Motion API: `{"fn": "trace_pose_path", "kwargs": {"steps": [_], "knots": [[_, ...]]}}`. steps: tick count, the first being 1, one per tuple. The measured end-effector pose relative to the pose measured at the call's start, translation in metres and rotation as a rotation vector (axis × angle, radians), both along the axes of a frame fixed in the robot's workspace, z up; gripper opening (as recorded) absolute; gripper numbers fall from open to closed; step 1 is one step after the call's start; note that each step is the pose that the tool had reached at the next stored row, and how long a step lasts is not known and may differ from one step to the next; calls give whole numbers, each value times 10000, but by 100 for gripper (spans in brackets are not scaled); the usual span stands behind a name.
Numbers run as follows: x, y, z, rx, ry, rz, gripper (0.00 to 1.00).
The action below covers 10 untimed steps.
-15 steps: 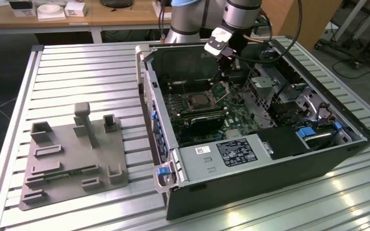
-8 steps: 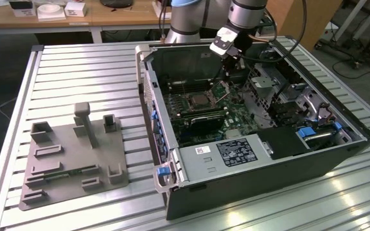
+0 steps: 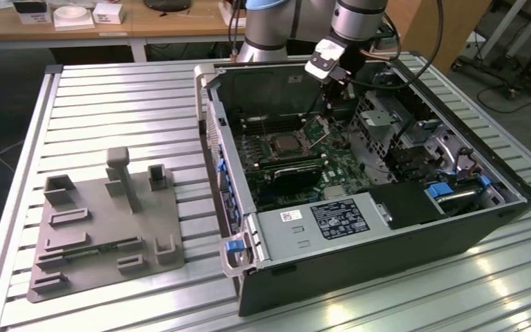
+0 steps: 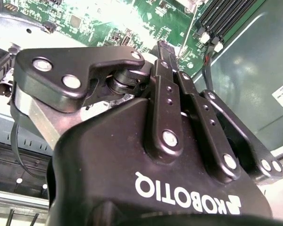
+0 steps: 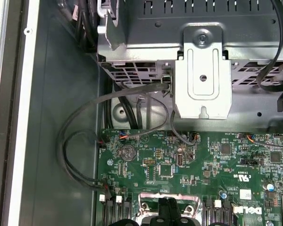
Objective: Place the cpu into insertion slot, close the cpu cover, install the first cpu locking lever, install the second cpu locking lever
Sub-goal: 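Close the cpu cover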
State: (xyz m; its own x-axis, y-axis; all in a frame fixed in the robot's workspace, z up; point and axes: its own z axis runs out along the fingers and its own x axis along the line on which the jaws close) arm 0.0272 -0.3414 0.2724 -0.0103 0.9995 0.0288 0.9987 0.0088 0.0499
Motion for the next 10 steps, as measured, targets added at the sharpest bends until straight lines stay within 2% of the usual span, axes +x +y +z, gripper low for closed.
{"fn": "trace_pose_path", "kwargs": {"steps": [5,10], "knots": [[10,0,-1,0,0,3,10],[103,0,-23,1,3,2,10]]}}
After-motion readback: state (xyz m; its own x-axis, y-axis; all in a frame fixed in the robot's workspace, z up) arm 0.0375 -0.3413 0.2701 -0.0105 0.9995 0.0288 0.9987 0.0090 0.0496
